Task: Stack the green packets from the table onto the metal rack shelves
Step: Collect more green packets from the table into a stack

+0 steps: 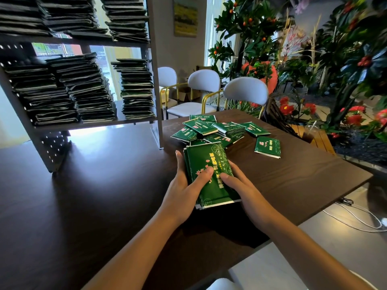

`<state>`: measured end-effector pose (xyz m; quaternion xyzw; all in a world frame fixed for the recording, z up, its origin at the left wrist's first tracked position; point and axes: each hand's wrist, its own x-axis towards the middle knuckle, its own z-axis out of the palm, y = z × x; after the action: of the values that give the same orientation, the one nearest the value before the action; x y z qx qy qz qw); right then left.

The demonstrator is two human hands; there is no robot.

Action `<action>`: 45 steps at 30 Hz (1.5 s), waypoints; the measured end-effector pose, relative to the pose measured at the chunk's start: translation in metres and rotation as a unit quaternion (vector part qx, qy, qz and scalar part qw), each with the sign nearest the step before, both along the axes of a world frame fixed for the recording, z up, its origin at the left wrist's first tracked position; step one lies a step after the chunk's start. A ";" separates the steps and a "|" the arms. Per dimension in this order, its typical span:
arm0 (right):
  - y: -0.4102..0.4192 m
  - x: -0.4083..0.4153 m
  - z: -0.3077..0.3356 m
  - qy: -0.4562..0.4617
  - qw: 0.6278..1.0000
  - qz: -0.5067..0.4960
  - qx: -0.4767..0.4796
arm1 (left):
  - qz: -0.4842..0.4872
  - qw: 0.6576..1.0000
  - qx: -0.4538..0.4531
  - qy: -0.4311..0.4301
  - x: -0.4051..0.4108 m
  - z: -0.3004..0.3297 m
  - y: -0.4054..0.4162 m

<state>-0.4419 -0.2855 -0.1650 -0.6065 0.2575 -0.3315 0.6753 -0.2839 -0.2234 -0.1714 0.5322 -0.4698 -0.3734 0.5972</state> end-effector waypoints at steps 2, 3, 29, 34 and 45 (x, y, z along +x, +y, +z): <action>0.001 0.000 0.000 -0.004 1.000 -0.005 -0.004 | -0.003 1.000 -0.007 0.008 0.000 0.001 0.000; 0.002 0.001 0.000 -0.005 1.000 -0.006 -0.004 | -0.008 1.000 -0.008 0.013 0.000 0.003 0.000; -0.144 -0.001 0.000 0.643 0.702 -0.171 -0.253 | 0.078 0.995 -0.009 0.066 0.007 0.002 -0.005; -0.074 0.007 0.022 0.579 0.687 -0.172 -0.403 | 0.084 0.994 -0.013 0.071 0.006 0.003 -0.005; -0.064 0.005 0.014 0.614 0.679 -0.191 -0.354 | 0.087 0.994 -0.019 0.064 0.006 0.003 -0.004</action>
<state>-0.4369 -0.3500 -0.1506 -0.8053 0.5879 -0.0728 0.0220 -0.2782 -0.2274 -0.1684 0.5343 -0.3895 -0.3444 0.6664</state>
